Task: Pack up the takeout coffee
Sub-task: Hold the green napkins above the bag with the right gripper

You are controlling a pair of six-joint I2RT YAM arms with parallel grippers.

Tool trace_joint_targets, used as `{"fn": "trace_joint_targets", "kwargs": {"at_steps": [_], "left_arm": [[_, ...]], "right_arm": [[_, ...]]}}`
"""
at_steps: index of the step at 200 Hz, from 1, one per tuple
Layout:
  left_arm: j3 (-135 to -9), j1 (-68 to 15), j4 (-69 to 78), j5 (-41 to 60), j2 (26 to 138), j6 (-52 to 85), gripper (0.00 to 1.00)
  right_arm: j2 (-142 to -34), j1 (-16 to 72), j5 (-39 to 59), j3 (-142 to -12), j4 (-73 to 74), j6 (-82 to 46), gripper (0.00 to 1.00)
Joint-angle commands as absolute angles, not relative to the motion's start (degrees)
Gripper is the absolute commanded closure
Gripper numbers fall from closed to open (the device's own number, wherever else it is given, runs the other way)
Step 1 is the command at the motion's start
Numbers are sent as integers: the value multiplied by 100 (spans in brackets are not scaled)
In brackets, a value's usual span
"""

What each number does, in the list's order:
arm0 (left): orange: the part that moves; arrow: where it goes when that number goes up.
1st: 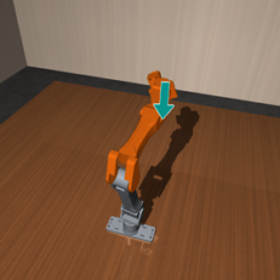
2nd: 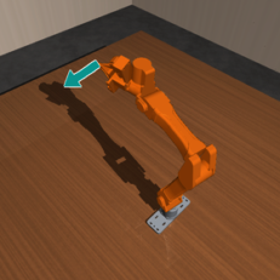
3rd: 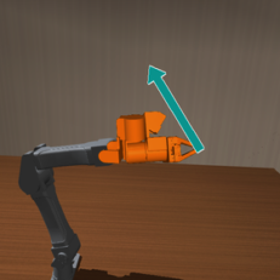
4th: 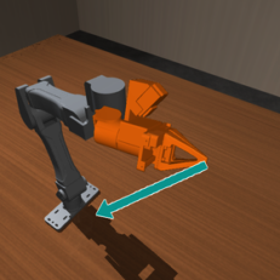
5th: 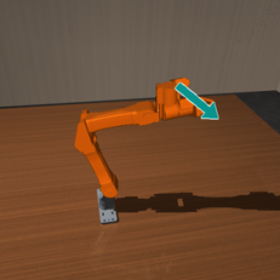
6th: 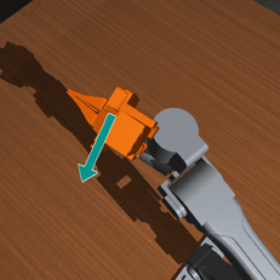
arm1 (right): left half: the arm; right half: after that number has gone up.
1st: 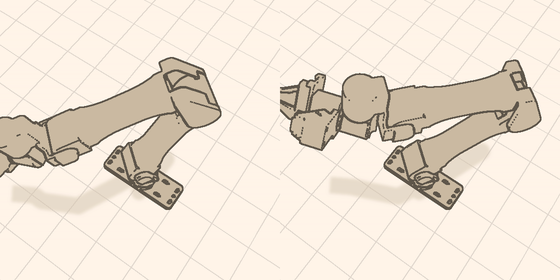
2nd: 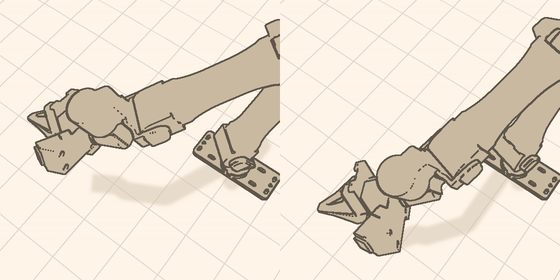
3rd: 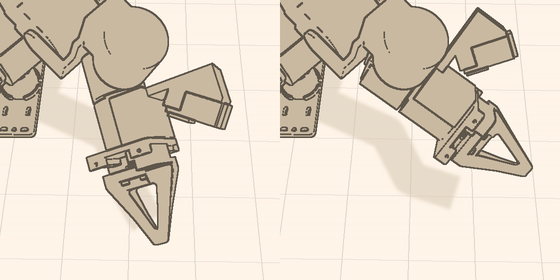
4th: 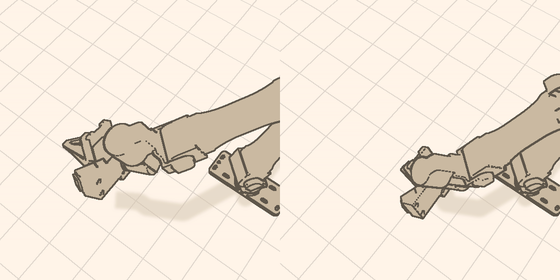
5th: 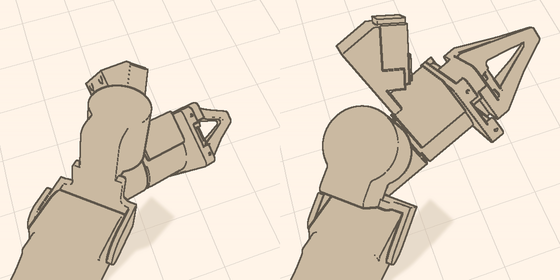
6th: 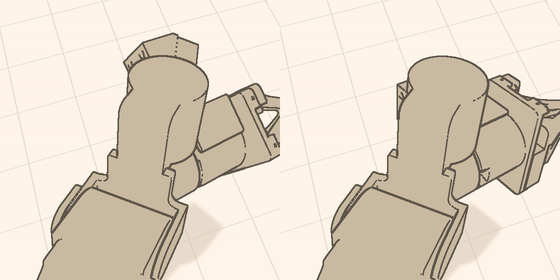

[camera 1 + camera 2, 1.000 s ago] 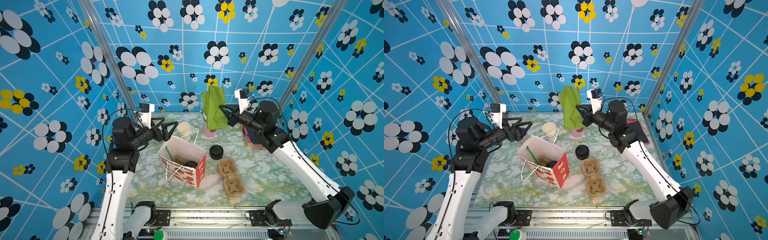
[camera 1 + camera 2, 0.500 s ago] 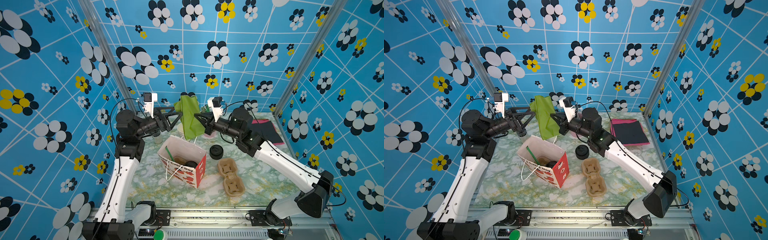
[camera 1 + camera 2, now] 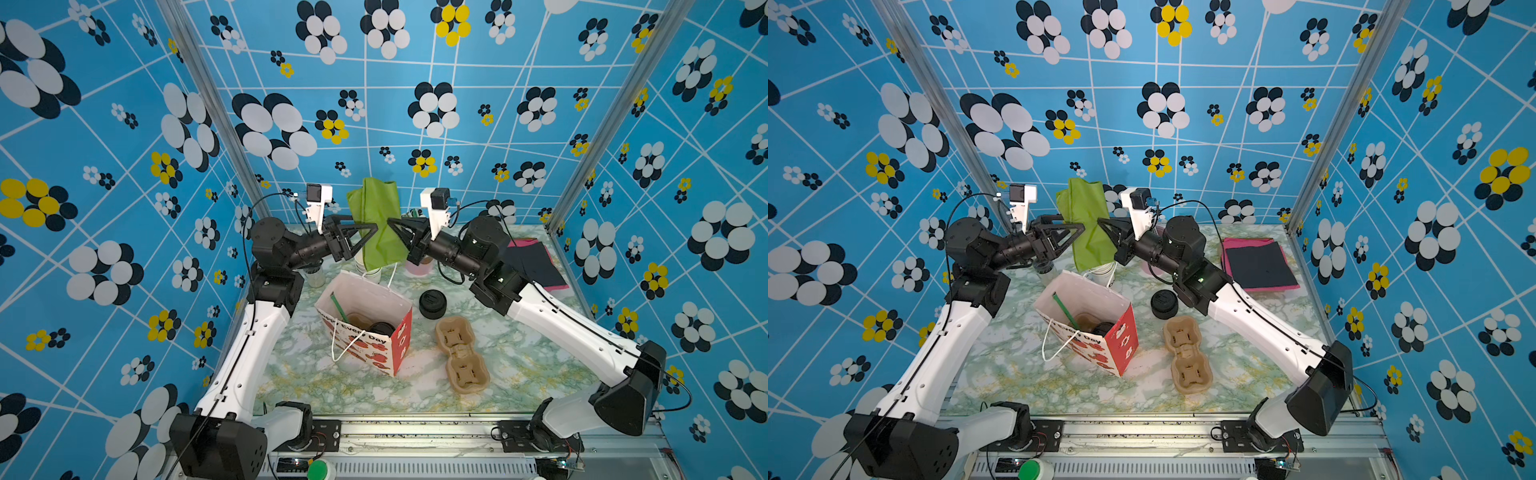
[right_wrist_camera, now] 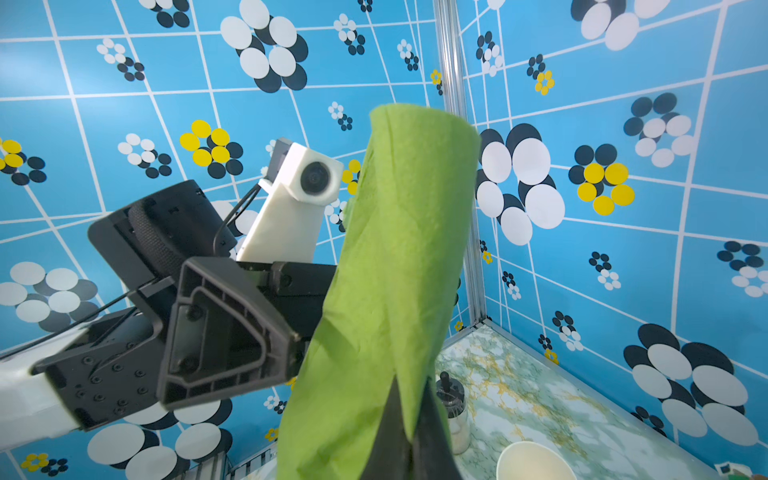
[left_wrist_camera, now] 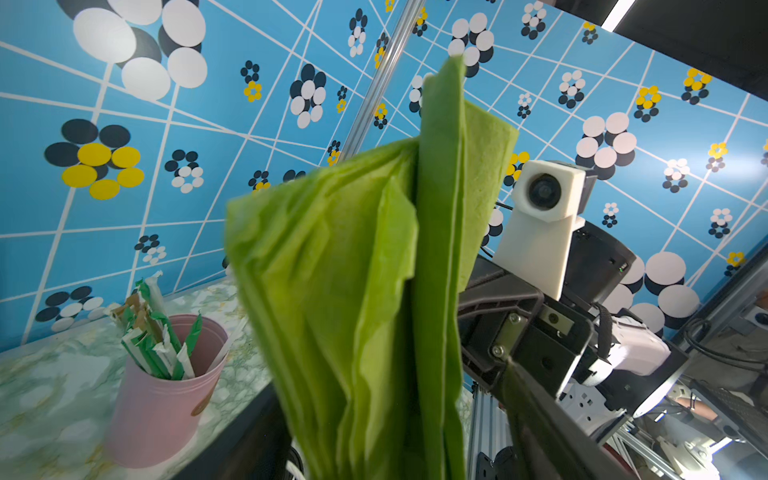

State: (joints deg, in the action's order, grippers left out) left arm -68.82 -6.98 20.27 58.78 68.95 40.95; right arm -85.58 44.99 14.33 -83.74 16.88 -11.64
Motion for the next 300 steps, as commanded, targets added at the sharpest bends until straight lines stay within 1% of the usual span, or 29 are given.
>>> {"fn": "trace_joint_targets", "kwargs": {"at_steps": [1,24,27,39,48,57,72,84,88,97,105,113,118,126,130,142,147,159,183,216,231,265,281,300], "left_arm": [[-6873,-785,2277,6057,6904,3976,33],[-6858,-841,2102,6080,6894,3741,55],[-6857,-843,2074,6080,6887,3716,61],[-6848,-847,1990,6070,6880,3619,77],[-6847,-852,1933,6068,6865,3544,89],[-6847,-852,1861,6063,6852,3442,100],[-6851,-852,1610,6057,6785,3137,100],[-6881,-839,1244,6069,6706,2720,100],[-6895,-836,1096,6069,6684,2565,100],[-6925,-828,758,6094,6577,2148,100],[-6949,-815,440,6129,6487,1770,100],[-6963,-795,91,6164,6403,1348,100],[-6979,-789,-139,6202,6357,1100,100],[-7021,-788,-512,6243,6289,696,100],[-7042,-783,-679,6256,6255,513,100],[-7061,-758,-1091,6336,6172,41,100],[-7060,-745,-1205,6381,6131,-124,100],[-7012,-710,-1396,6497,6030,-482,100],[-6793,-634,-1453,6687,5825,-994,100],[-6801,-486,-1470,6901,5860,-869,100],[-6812,-474,-1537,6973,5884,-870,100],[-6819,-466,-1623,7013,5915,-870,100],[-6824,-459,-1667,7014,5941,-861,100],[-6838,-466,-1708,7031,5970,-861,100]], "right_arm": [[-8635,4544,1284,-8407,1986,-1284,100],[-8646,4541,1284,-8398,1995,-1292,100],[-8648,4544,1288,-8394,1981,-1284,100],[-8657,4542,1307,-8414,1921,-1259,100],[-8650,4544,1333,-8433,1846,-1218,96],[-8648,4542,1374,-8462,1692,-1122,90],[-8616,4543,1458,-8593,1243,-844,77],[-8559,4543,1496,-8731,735,-491,63],[-8538,4542,1521,-8793,526,-327,58],[-8492,4535,1603,-8974,-26,51,41],[-8468,4506,1673,-9115,-596,427,31],[-8464,4479,1742,-9504,-1176,749,26],[-8464,4447,1796,-9648,-1529,888,20],[-8466,4377,1970,-9883,-2027,1079,16],[-8471,4333,2069,-10002,-2267,1148,13],[-8496,4214,2304,-10322,-2880,1333,9],[-8514,4159,2400,-10444,-3110,1384,6],[-8527,4039,2705,-10699,-3501,1464,1],[-8595,3938,3139,-11115,-4115,1666,1],[-8938,3938,3668,-11833,-4992,1878,1],[-9067,3946,3889,-12006,-5176,1917,1],[-9265,4070,3997,-12196,-5257,2040,2],[-9379,4175,4069,-12280,-5196,2052,6],[-9535,4259,4031,-12403,-5142,2084,17]]}}
